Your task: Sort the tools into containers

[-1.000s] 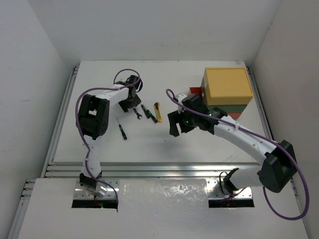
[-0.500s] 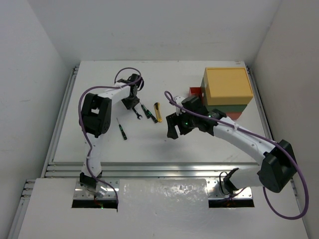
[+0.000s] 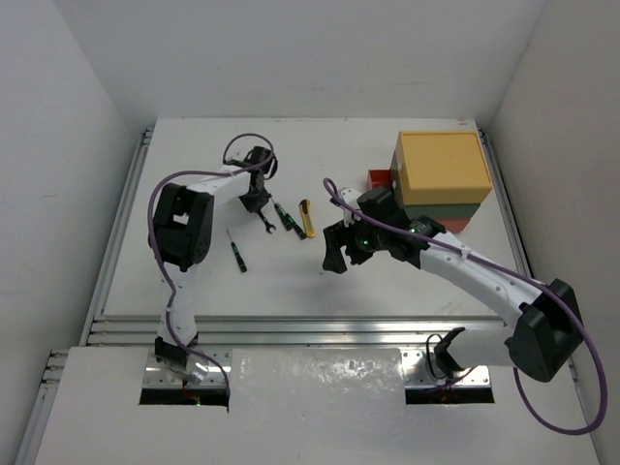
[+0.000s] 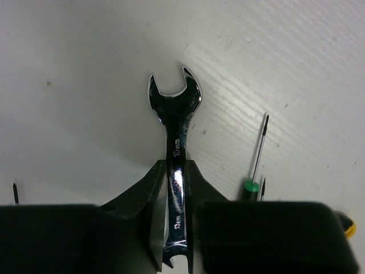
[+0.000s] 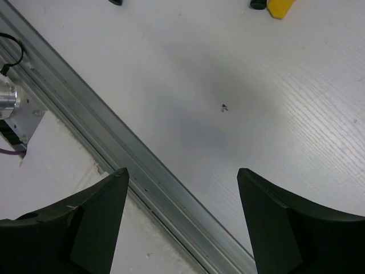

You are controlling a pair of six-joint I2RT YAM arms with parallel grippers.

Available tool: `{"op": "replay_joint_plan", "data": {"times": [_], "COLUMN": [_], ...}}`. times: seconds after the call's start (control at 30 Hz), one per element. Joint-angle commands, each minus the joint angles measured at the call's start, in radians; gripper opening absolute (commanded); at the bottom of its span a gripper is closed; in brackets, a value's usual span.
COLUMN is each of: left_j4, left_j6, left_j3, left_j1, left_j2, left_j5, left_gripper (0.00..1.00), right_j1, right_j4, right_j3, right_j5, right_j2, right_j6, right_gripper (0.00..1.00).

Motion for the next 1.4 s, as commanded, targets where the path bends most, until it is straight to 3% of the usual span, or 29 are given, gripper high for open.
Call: {"op": "replay_joint_plan", "data": {"times": [0.0, 0.13, 0.37, 0.57, 0.8, 1.1, 1.23, 1.37], "left_j4": [-0.002, 0.159, 0.206, 0.265, 0.405, 0.509, 0.542, 0.585], "left_j6": [0.014, 0.022, 0.025, 0.031, 0.016, -0.035, -0.053, -0.07], "left_j3": [-0.111, -0.237, -0.325, -0.406, -0.564, -0.687, -0.705, -0.722], "left_j1": [-0.012, -0.021, -0.041, -0.07, -0.118, -0.153, -0.158, -0.164], "left_j2": [-0.036, -0.216, -0.353, -0.471, -0.681, -0.85, -0.863, -0.87], "left_j5": [0.073, 0.113, 0.132, 0.196, 0.365, 0.432, 0.462, 0.485], "left_gripper": [0.0, 0.0, 0.0, 0.0, 0.0, 0.0, 0.0, 0.0], "right_j1": [0.003, 0.005, 0.003, 0.005, 0.005, 0.003, 0.009, 0.014], "right_j4": [0.053, 0.081, 0.125, 0.315, 0.432, 0.511, 0.544, 0.583], "right_j3": [-0.013, -0.021, -0.024, -0.05, 0.048, 0.125, 0.14, 0.149], "right_j5": [-0.036, -0.059, -0.076, -0.117, -0.121, -0.14, -0.174, -0.213], "right_j2": [-0.022, -0.015, 0.011, 0.054, 0.18, 0.31, 0.35, 0.376], "right_j6": [-0.016, -0.002, 0.027, 0.093, 0.202, 0.32, 0.355, 0.38], "right_gripper": [0.78, 0.79, 0.79, 0.78, 0.79, 0.78, 0.66, 0.41]}}
